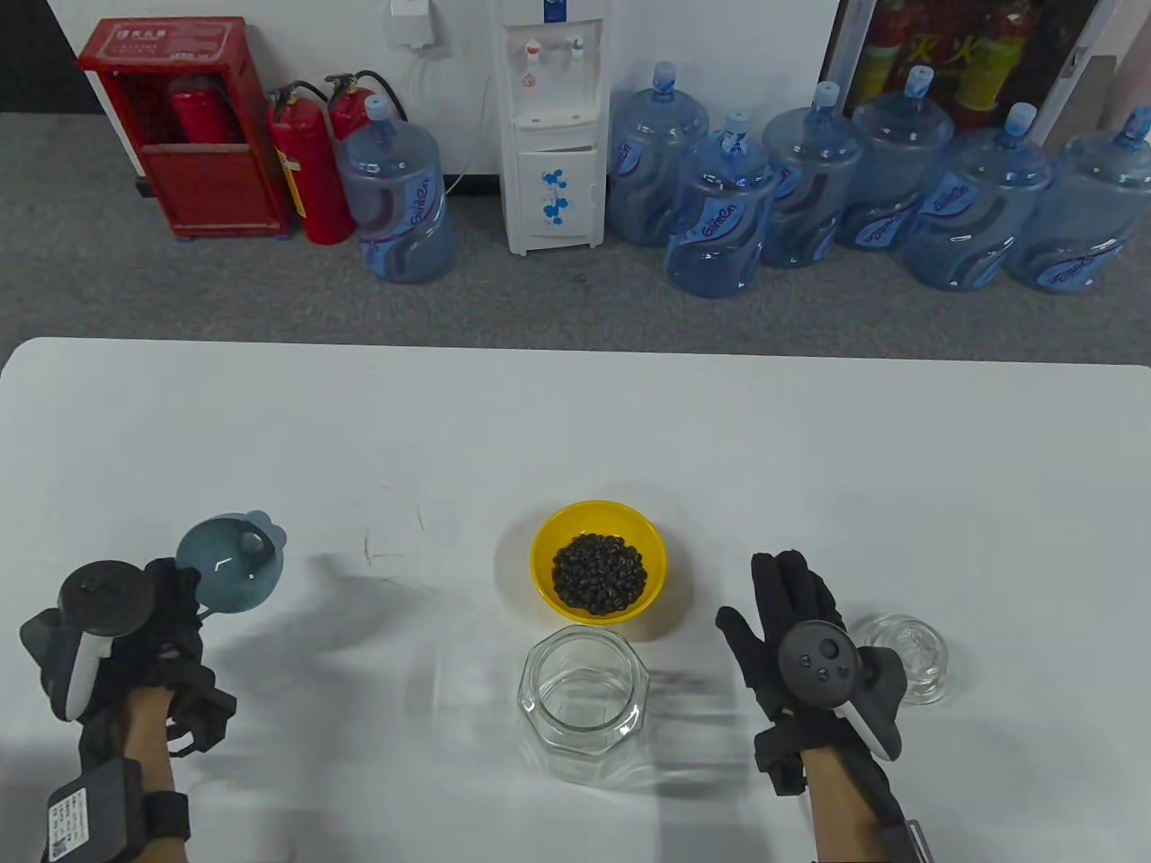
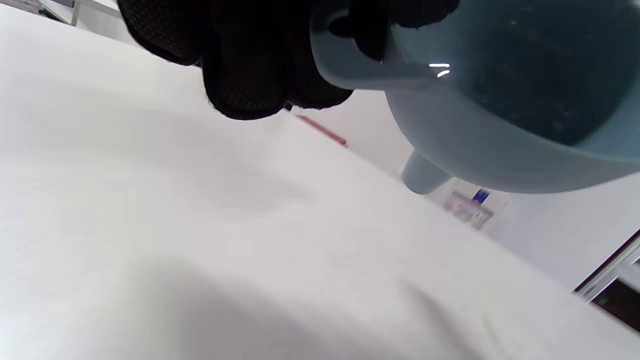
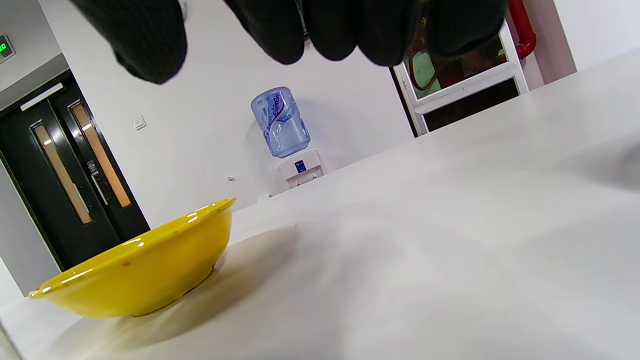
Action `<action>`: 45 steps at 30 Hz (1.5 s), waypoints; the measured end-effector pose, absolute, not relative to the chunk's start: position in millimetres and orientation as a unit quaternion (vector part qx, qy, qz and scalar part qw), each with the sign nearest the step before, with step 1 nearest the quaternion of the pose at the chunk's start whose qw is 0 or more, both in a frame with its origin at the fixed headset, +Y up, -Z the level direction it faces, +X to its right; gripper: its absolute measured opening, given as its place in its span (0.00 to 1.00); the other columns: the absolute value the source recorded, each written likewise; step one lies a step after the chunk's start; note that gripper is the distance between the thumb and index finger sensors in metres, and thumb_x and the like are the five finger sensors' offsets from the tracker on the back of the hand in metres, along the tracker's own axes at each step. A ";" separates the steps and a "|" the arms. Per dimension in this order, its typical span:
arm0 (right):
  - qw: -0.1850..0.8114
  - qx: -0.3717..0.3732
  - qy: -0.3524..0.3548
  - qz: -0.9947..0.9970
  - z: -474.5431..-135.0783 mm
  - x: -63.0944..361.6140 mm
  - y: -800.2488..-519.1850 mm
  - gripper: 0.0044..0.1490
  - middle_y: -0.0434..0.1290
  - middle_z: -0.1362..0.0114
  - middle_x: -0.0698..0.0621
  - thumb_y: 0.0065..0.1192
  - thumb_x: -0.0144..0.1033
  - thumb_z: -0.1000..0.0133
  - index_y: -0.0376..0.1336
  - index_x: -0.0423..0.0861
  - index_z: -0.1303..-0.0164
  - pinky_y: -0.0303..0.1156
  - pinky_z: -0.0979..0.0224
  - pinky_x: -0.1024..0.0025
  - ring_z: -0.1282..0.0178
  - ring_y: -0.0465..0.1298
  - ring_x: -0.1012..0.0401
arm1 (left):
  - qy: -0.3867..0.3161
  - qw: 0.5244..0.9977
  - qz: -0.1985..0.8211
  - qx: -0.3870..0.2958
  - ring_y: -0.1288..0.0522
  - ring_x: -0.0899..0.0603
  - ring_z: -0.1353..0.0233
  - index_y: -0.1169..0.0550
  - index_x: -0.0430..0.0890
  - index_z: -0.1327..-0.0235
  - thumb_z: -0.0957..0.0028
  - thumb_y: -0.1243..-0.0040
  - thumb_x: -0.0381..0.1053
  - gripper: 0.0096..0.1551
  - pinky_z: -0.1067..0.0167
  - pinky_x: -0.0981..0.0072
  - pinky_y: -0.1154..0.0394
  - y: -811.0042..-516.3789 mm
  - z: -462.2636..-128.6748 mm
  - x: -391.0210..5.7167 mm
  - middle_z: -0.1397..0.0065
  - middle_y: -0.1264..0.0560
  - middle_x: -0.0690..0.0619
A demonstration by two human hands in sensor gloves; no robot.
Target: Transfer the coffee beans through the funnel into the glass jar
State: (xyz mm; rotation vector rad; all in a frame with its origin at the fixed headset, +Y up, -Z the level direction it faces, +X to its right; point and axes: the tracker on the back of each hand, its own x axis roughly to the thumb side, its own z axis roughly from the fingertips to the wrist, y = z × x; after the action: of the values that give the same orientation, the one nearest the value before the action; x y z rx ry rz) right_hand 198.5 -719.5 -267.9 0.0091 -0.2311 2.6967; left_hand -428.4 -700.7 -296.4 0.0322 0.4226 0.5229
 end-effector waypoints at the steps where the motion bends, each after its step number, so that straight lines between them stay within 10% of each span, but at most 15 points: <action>1: 0.217 0.003 -0.083 0.973 -267.9 198.6 -719.5 0.49 0.46 0.06 0.37 0.53 0.63 0.31 0.49 0.46 0.07 0.56 0.18 0.34 0.11 0.53 0.39 | 0.199 0.942 0.269 0.017 0.21 0.38 0.35 0.27 0.45 0.36 0.37 0.56 0.53 0.23 0.29 0.36 0.33 -696.6 -296.6 -425.5 0.40 0.22 0.46; 28: 0.221 -0.003 -0.074 0.973 -267.6 200.8 -720.8 0.47 0.46 0.06 0.37 0.52 0.63 0.31 0.51 0.46 0.07 0.56 0.18 0.34 0.11 0.52 0.38 | -0.005 0.898 0.429 0.098 0.20 0.40 0.44 0.26 0.40 0.39 0.37 0.55 0.54 0.24 0.31 0.36 0.32 -611.7 -282.7 -335.4 0.49 0.21 0.46; 45: 0.222 -0.007 -0.062 0.973 -268.1 200.8 -721.9 0.48 0.47 0.06 0.36 0.52 0.63 0.31 0.51 0.45 0.07 0.56 0.18 0.34 0.11 0.52 0.38 | -0.132 0.843 0.520 0.025 0.19 0.43 0.56 0.23 0.40 0.41 0.36 0.53 0.55 0.24 0.36 0.38 0.28 -597.6 -277.9 -258.2 0.61 0.20 0.47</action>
State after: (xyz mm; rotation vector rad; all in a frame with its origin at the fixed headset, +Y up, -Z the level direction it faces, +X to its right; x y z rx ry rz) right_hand 200.8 -721.9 -268.1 -0.0198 -0.1702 2.6891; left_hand -258.2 -597.6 -277.9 0.0531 -0.2781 1.0983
